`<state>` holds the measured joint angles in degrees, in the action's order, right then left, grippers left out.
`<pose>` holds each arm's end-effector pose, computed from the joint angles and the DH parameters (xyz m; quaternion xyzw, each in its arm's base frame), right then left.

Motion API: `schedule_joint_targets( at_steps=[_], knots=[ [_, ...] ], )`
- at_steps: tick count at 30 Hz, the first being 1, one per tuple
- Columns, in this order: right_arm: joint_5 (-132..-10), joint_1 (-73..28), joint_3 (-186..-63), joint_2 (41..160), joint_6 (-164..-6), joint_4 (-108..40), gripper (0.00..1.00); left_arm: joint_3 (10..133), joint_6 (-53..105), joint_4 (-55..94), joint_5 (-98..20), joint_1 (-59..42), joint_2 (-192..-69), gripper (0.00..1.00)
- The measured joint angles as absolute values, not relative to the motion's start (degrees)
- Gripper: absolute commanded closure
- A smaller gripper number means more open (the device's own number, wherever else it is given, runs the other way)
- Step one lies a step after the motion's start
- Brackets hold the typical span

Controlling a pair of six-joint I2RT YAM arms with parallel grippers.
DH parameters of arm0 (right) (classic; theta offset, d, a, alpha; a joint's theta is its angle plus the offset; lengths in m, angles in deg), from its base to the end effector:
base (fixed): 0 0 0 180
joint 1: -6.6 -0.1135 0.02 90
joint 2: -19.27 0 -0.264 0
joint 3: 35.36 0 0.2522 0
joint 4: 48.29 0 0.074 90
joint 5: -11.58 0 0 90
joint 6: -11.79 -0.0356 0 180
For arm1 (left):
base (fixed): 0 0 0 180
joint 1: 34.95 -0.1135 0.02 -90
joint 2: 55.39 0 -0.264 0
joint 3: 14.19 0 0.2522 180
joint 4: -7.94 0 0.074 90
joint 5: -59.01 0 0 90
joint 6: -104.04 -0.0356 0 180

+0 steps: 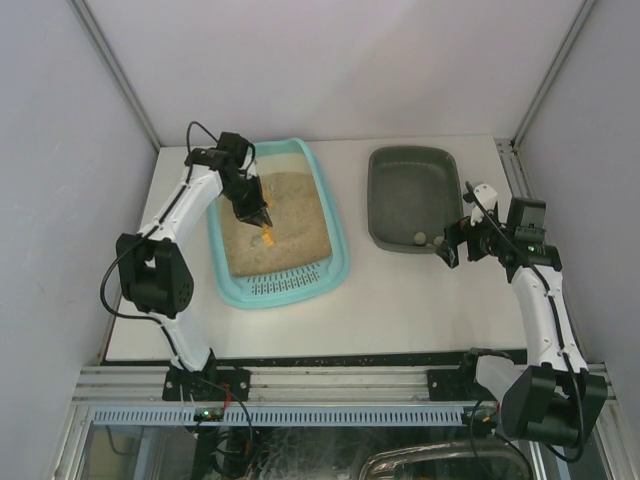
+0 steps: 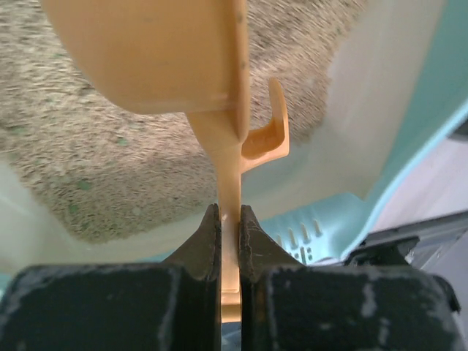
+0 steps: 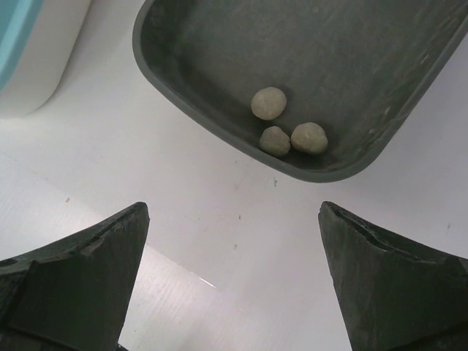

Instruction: Clean the litter box

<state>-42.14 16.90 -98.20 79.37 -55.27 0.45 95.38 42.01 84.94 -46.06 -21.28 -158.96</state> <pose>0.2120 -0.0171 0.2805 -0.2129 0.8629 0.1748 0.4237 0.3554 -0.0960 0.2940 -0.1002 0.9729 -0.1790 0.1070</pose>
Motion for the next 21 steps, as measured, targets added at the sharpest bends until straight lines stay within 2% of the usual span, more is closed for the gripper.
schedule_joint_targets(
  at_steps=[13, 21],
  knots=[
    [-44.83, 14.54, -97.87, 77.60, -55.42, -2.54, 0.00, 95.69, 44.15, 89.18, -41.23, -23.36, -165.49, 1.00],
    [-46.32, 0.62, -108.41, 92.07, -52.71, 0.08, 0.00, 94.90, 43.72, 91.65, -38.65, -23.18, -165.71, 1.00]
  ],
)
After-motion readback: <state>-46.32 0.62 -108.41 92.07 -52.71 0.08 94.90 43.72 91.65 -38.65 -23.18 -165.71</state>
